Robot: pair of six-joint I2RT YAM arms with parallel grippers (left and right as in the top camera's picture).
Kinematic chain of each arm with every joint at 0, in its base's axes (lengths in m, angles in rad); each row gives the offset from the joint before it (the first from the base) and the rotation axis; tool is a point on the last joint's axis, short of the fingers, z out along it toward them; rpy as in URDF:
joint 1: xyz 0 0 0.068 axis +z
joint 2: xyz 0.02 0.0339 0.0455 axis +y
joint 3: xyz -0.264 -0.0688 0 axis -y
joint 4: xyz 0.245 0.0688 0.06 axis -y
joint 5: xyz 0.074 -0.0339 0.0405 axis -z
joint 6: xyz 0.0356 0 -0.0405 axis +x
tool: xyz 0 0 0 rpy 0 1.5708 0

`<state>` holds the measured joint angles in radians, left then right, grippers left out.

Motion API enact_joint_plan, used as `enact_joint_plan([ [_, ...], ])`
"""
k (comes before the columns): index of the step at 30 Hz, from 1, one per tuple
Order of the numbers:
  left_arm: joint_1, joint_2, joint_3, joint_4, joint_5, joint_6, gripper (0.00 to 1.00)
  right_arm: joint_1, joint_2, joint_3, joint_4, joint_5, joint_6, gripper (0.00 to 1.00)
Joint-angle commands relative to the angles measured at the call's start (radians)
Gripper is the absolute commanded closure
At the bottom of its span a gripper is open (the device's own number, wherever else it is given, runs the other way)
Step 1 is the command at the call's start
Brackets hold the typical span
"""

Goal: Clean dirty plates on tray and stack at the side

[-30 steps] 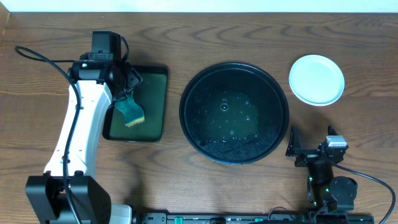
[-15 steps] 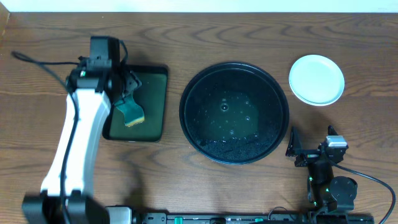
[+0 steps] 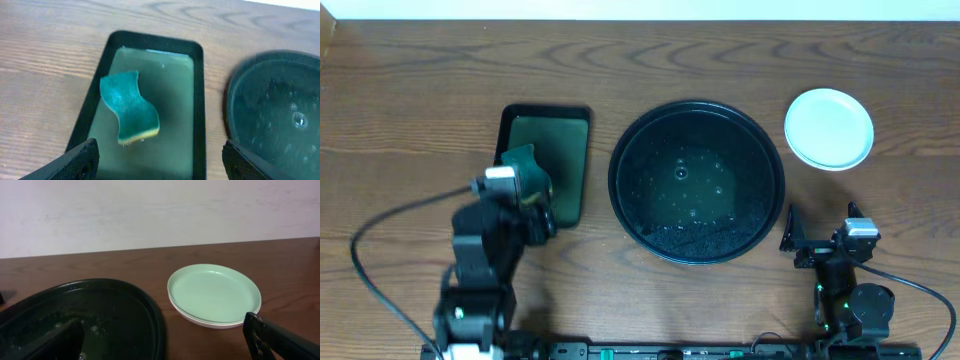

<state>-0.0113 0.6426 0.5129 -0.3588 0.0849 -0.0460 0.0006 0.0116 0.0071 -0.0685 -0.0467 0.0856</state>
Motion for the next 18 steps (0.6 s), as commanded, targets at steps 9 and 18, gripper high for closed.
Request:
enact_joint_plan([
  [9, 0.0, -0.377, -0.287, 0.139, 0.027, 0.079, 0.21, 0.014, -0.007, -0.002, -0.004, 0.009, -0.016, 0.01],
  [18, 0.0, -0.517, -0.471, 0.422, 0.028, 0.079, 0.21, 0.014, -0.007, -0.002, -0.004, 0.009, -0.016, 0.01],
])
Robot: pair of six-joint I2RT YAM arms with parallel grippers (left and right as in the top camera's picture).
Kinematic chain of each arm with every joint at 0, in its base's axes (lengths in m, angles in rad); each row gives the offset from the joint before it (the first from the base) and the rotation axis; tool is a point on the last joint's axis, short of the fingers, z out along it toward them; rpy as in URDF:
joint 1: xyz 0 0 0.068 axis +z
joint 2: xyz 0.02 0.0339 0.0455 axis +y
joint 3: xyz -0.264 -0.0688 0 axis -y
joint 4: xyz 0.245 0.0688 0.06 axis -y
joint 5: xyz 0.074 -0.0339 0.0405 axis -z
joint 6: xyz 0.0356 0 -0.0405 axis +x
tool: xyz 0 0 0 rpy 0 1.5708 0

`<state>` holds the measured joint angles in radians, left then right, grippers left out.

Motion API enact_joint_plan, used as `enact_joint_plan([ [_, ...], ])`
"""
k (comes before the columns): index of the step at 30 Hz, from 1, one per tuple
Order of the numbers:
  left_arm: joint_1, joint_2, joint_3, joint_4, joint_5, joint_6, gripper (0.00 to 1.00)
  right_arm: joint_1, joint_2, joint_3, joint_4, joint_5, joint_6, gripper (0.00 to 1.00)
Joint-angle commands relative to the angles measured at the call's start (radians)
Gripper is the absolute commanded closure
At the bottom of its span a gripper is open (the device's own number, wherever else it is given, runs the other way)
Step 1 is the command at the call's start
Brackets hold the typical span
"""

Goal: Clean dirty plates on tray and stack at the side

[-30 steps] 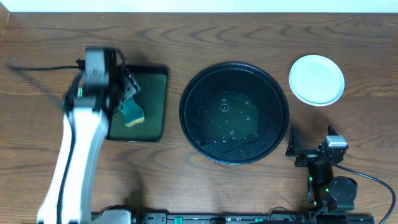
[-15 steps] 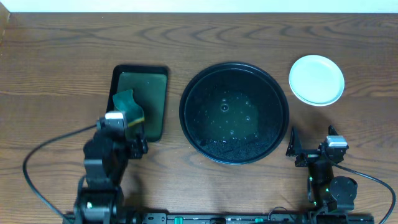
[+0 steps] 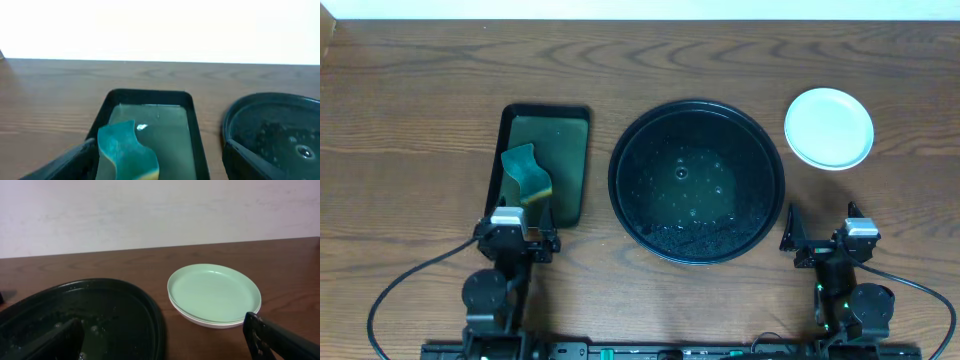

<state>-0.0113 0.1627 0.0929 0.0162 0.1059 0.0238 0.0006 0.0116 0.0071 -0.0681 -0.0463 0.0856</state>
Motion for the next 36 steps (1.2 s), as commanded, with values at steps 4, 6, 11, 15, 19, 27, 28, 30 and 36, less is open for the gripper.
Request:
enact_joint_plan([
  [4, 0.0, -0.089, -0.089, 0.085, 0.006, 0.01, 0.21, 0.014, -0.007, -0.002, -0.004, 0.008, -0.016, 0.01],
  [6, 0.0, -0.106, -0.089, 0.088, 0.006, 0.01, 0.21, 0.014, -0.007, -0.002, -0.004, 0.008, -0.016, 0.01],
  [11, 0.0, -0.161, -0.089, 0.1, 0.007, 0.01, 0.21, 0.014, -0.007, -0.002, -0.004, 0.008, -0.016, 0.01],
  [15, 0.0, -0.161, -0.089, 0.094, 0.007, 0.01, 0.21, 0.014, -0.007, -0.002, -0.004, 0.008, -0.016, 0.01],
  [19, 0.0, -0.161, -0.089, 0.027, 0.007, 0.029, 0.21, 0.014, -0.007, -0.002, -0.004, 0.008, -0.016, 0.01],
  [27, 0.0, -0.161, -0.089, -0.08, 0.002, 0.044, 0.21, 0.014, -0.007, -0.002, -0.004, 0.008, -0.016, 0.01],
  [28, 0.0, -0.161, -0.089, -0.08, 0.002, 0.044, 0.21, 0.014, -0.007, -0.002, -0.004, 0.008, -0.016, 0.01],
  [30, 0.0, -0.161, -0.089, -0.08, 0.002, 0.044, 0.21, 0.014, -0.007, -0.002, -0.004, 0.008, -0.016, 0.01],
  [36, 0.0, -0.161, -0.089, -0.079, 0.002, 0.044, 0.21, 0.014, -0.007, -0.002, -0.004, 0.008, -0.016, 0.01],
])
